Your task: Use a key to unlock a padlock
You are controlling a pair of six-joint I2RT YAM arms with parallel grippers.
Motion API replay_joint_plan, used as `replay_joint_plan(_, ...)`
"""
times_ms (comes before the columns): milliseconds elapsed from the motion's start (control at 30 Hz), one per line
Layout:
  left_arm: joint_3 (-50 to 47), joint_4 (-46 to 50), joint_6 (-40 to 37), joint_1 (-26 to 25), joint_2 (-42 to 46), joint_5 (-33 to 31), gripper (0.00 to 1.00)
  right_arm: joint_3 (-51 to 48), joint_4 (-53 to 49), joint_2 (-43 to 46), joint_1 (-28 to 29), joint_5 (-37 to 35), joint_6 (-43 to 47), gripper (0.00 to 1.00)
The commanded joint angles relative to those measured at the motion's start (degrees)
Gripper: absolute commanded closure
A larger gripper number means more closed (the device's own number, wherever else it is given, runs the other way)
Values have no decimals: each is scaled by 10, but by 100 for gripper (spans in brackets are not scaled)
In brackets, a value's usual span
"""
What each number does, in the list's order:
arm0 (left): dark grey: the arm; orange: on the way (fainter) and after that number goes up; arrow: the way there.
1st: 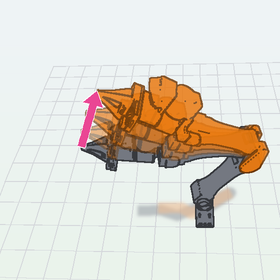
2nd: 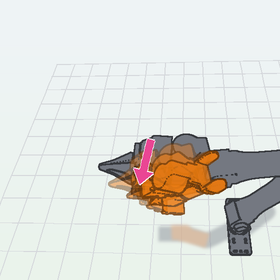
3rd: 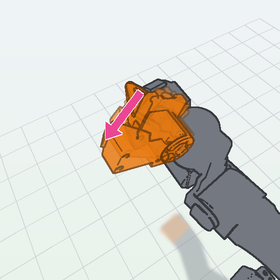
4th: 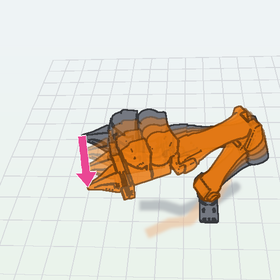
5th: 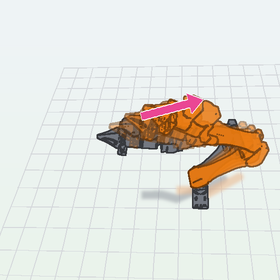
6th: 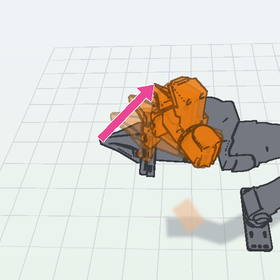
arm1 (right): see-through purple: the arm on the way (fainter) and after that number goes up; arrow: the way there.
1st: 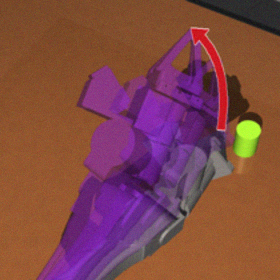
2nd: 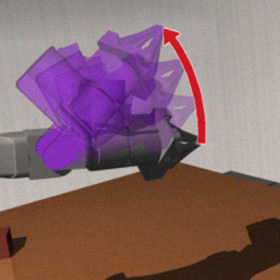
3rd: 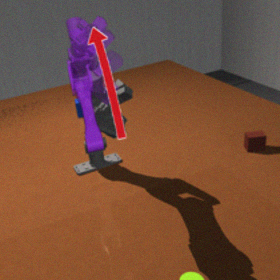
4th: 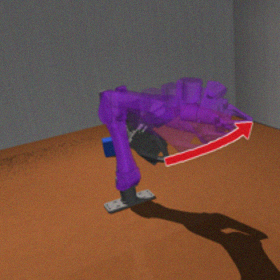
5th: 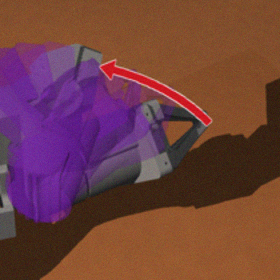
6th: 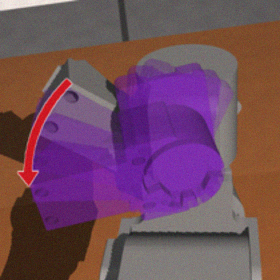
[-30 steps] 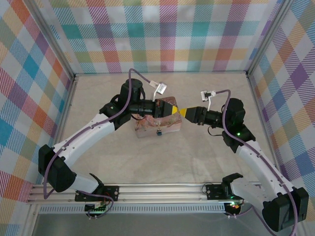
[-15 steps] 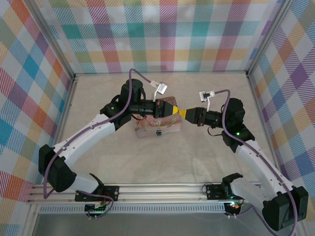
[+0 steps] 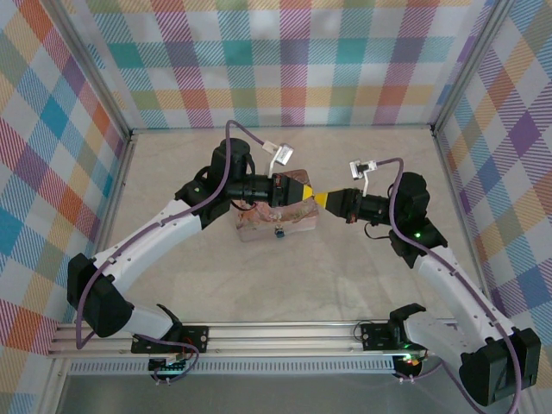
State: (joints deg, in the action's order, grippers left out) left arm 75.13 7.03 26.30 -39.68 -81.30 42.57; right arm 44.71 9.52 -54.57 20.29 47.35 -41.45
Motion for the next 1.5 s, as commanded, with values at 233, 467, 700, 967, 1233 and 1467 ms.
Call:
replay_joint_plan(233, -97, -17, 35, 19, 84, -144, 18, -4, -69, 32, 4, -47, 55, 100)
replay_joint_plan(467, -185, 28, 64, 37, 148, -302, 5, 4, -142, 36, 2, -117, 100, 100)
replay_joint_plan(700, -252, 36, 95, 95, 126, -414, 0, 1, -204, 44, 3, -184, 140, 100)
replay_joint_plan(967, -256, -52, 113, 155, 23, -440, 0, -11, -232, 54, 3, -222, 162, 100)
replay_joint_plan(1233, -186, -95, 115, 190, -108, -426, 0, -13, -243, 58, 2, -241, 176, 100)
replay_joint_plan(1467, -97, -118, 87, 197, -201, -343, 3, -20, -255, 64, 3, -253, 184, 100)
